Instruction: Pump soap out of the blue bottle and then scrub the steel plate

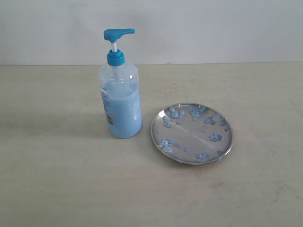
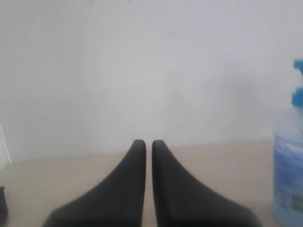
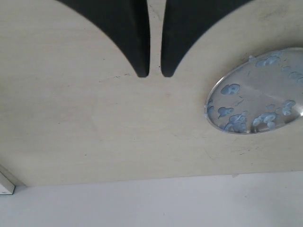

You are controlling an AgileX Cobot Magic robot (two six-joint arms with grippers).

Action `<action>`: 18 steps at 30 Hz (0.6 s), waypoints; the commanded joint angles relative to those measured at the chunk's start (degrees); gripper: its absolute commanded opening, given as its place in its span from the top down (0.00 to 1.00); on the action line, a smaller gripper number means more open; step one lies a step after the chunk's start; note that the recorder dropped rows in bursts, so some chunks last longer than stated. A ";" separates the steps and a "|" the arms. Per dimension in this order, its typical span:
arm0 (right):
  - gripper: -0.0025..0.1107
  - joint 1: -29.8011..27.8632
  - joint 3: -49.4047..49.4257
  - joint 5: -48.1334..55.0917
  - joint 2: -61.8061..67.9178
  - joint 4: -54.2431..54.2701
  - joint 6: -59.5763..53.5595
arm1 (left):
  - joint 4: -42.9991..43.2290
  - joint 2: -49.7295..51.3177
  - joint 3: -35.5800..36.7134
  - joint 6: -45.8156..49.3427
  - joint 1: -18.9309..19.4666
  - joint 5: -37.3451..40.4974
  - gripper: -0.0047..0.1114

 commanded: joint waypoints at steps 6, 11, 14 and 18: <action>0.98 -0.41 0.20 -0.73 -0.30 -0.12 -0.41 | 11.82 -0.12 0.13 -24.12 4.03 22.36 0.92; 0.98 -0.41 0.20 -0.73 -0.30 -0.12 -0.33 | 11.82 -0.12 0.13 -20.03 4.03 21.21 0.92; 0.98 -0.41 0.20 -0.73 -0.30 -0.12 -0.41 | 11.82 -0.12 0.13 -15.77 4.03 21.00 0.92; 0.98 -0.41 0.20 -0.73 -0.30 -0.12 -0.41 | 11.82 -0.12 0.13 -15.43 4.03 21.00 0.92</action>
